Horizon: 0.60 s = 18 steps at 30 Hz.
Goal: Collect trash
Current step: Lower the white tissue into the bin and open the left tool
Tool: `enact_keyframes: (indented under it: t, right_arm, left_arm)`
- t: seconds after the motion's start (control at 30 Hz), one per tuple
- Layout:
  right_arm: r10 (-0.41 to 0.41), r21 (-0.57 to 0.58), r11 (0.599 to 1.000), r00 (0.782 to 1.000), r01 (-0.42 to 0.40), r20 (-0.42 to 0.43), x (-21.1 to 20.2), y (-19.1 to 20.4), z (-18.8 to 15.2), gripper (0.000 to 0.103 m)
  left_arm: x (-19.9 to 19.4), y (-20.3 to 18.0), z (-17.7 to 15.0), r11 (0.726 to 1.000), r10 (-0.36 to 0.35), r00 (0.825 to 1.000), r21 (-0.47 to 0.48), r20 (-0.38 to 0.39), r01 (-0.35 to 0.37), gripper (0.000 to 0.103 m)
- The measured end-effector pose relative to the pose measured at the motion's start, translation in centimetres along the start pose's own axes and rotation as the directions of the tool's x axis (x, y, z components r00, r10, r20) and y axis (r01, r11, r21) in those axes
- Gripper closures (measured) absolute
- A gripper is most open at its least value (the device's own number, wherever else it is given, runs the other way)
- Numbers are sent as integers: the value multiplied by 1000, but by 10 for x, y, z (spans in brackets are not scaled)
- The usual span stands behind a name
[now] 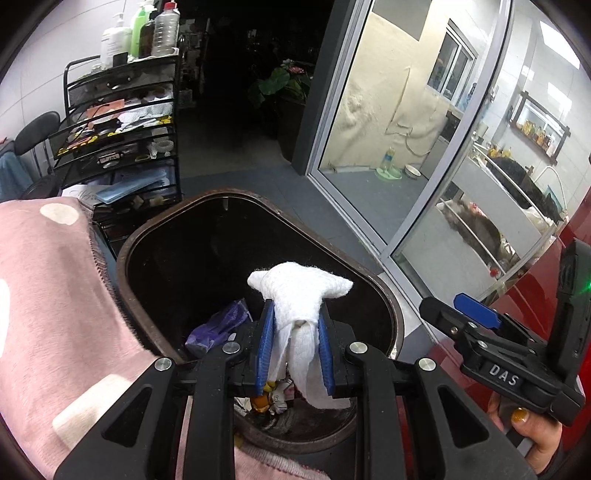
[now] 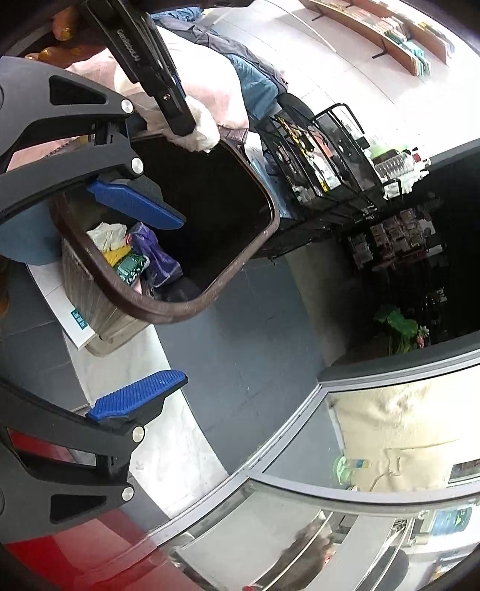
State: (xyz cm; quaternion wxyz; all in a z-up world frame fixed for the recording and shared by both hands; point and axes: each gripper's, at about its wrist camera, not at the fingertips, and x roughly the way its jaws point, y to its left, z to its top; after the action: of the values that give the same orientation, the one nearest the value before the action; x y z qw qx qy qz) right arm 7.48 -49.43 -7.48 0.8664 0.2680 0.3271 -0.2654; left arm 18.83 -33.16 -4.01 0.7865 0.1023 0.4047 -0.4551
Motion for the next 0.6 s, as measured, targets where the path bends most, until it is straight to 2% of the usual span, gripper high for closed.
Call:
enact_keyframes:
  t: [0.07,0.1,0.13,0.23,0.3,0.6]
  right_arm:
    - [-1,5,1000,1000,1,-3,0,-4,-1,24]
    - [-3,5,1000,1000,3,-4,0,-5,-2,23]
    - [-4,4,1000,1000,4,-7,0,-5,-2,22]
    - [-3,6,1000,1000,3,-12,1,-7,-3,20]
    - [-4,6,1000,1000,4,-10,1,-6,-4,19]
    - [-17,7,1000,1000,17,3,-2,-5,-3,15]
  left_arm:
    - [4,0,1,1000,-1,1000,-5,-7,1,72]
    - [5,-1,1,1000,-3,1000,-8,-7,2,61]
    - [5,0,1,1000,-7,1000,-11,-3,7,54]
    - [2,1,1,1000,-9,1000,-22,26,10,18]
    - [-1,2,1,1000,2,999,-31,51,0,9]
    - [-10,5,2,999,-12,996,-46,86,16,6]
